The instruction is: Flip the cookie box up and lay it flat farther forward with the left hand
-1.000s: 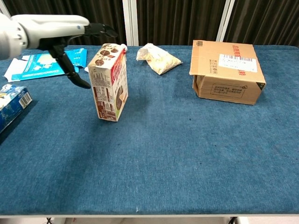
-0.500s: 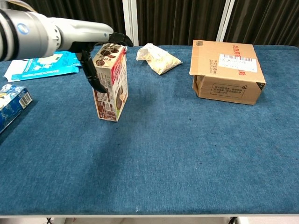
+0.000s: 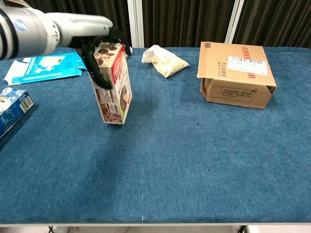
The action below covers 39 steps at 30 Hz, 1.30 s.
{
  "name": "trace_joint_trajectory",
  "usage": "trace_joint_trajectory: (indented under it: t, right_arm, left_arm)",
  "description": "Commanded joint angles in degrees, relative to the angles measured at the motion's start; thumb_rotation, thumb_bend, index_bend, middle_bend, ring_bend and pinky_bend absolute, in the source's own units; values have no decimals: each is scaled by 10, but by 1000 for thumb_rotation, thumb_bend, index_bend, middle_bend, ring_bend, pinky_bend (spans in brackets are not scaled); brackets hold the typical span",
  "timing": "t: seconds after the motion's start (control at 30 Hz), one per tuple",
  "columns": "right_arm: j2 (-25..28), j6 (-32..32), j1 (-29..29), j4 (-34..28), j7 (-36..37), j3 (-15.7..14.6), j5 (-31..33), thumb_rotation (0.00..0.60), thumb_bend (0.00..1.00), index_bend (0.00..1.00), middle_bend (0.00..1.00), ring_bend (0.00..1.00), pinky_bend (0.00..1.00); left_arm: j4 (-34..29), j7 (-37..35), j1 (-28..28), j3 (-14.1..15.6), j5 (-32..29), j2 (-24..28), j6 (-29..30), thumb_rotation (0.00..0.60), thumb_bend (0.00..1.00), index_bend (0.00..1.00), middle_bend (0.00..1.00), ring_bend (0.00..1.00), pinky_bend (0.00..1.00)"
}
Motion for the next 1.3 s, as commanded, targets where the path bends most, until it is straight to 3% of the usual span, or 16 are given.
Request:
trace_joint_trajectory:
  t: [0.03,0.13,0.27,0.4,0.57,0.8,0.93,1.07,1.2,1.3]
  right_arm:
    - [0,1,-1,0,0,0,0,600,100,0,0,0,0]
    - [1,1,0,-2,-1,0,0,600,100,0,0,0,0]
    - [1,1,0,-4,-4,0,-2,600,100,0,0,0,0]
    - [4,2,0,-9,-7,1,-1,600,100,0,0,0,0]
    - [7,2,-1,-13,-9,2,1,600,100,0,0,0,0]
    - [9,3,-4,-16,-9,1,6,600,100,0,0,0,0]
    - [10,3,-6,-16,-8,1,8,600,100,0,0,0,0]
    - [10,3,-6,-16,-8,1,7,600,100,0,0,0,0]
    - [9,1,-4,-18,-9,1,6,600,100,0,0,0,0]
    - [9,2,-3,-18,-10,1,4,600,100,0,0,0,0]
  left_arm:
    - [-12,-76,36,-10,53,21,1,600,145,296,374,312,525]
    - [-4,-181,72,-27,109,18,-5,600,145,296,375,314,525]
    - [46,-340,118,-38,197,-23,-9,600,143,296,372,302,509]
    - [102,-446,143,-35,245,-77,-11,600,140,296,370,275,321]
    - [194,-534,158,-25,299,-157,-4,600,137,296,369,256,205]
    - [345,-591,166,0,378,-248,23,600,134,296,369,235,130]
    - [410,-612,167,13,412,-273,29,600,127,296,369,223,102]
    - [438,-615,166,23,427,-270,12,600,104,264,327,164,48]
    - [431,-586,161,29,426,-249,-20,600,69,110,165,31,1]
    - [415,-549,159,28,415,-231,-40,600,51,37,88,0,0]
